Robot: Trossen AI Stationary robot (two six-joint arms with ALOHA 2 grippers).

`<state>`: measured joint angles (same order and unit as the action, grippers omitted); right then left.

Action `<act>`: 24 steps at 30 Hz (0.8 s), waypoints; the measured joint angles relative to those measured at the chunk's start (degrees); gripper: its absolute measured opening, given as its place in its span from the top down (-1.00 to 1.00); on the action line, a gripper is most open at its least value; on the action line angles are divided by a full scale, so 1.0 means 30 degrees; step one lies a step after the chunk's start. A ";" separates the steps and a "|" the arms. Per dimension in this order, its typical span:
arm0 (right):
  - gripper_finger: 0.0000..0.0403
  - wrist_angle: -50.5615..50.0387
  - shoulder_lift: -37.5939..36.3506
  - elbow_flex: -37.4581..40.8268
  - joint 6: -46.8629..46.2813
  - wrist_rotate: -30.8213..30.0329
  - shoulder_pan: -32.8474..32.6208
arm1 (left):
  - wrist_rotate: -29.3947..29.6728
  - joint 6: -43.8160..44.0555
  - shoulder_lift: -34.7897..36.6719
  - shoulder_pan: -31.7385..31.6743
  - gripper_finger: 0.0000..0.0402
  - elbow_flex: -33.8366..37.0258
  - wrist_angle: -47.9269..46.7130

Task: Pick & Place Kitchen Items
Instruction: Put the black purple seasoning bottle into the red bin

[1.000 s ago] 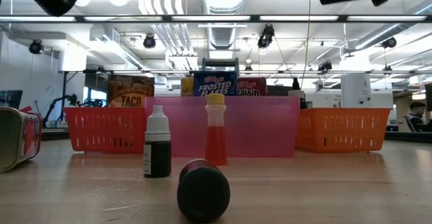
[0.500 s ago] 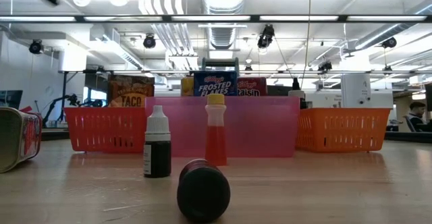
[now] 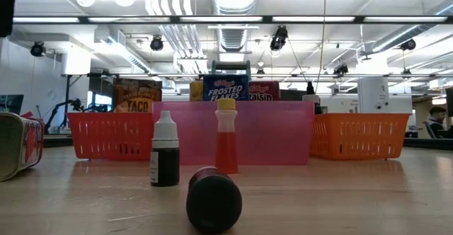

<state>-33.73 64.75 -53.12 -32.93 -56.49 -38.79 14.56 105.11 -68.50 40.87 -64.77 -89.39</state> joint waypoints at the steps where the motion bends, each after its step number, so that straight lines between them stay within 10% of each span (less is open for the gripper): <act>1: 0.96 -0.0068 0.0000 0.0000 -0.0014 0.0000 0.0000 | -0.0388 0.0272 0.0023 -0.0091 0.53 0.0360 -0.0218; 13: 0.96 -0.0127 0.0029 0.0007 -0.0108 0.0007 0.0022 | -0.2400 -0.0098 0.0580 -0.1060 0.51 0.2737 0.0539; 24: 0.96 -0.0127 0.0029 0.0021 -0.0121 0.0007 0.0036 | -0.2396 0.1293 0.0660 -0.1297 -0.07 0.4143 0.2041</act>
<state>-34.11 64.84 -53.06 -33.30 -56.47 -38.68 7.37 108.99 -66.52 36.98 -52.34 -83.27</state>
